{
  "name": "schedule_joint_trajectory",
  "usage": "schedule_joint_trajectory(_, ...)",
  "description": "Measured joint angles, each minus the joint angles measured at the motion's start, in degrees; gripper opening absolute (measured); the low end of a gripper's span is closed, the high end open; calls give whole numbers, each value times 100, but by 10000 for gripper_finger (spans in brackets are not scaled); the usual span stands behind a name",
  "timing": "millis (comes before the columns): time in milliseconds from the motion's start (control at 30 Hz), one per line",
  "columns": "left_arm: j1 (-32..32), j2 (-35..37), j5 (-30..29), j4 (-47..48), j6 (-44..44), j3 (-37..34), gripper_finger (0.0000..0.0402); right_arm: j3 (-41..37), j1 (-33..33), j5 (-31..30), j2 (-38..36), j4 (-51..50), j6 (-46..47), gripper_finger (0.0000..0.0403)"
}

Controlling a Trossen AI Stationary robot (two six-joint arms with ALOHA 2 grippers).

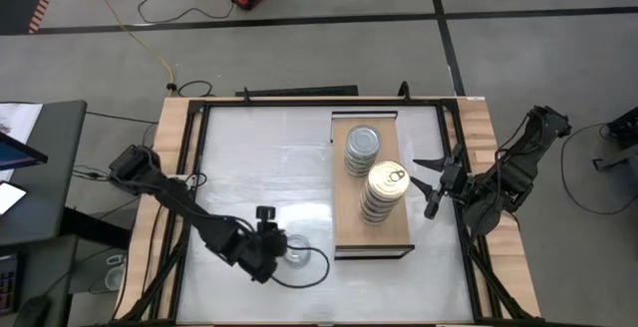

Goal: Stack canned seafood by type on shelf
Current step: Stack the green tuna can on top of the green tuna can

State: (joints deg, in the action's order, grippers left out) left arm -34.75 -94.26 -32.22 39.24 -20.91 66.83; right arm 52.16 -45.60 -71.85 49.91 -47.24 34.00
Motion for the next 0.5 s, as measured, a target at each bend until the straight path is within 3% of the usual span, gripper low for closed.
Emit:
schedule_joint_trajectory(133,36,2,-525,-251,-1164,9,183,0,0,-2,0,133,-20,225)
schedule_joint_trajectory(267,385,-3,32,-686,-1818,-268,186,0,0,-5,0,396,-151,225)
schedule_joint_trajectory(500,1032,-31,1289,-1989,-1798,-1098,146,0,-122,6,0,467,-120,225)
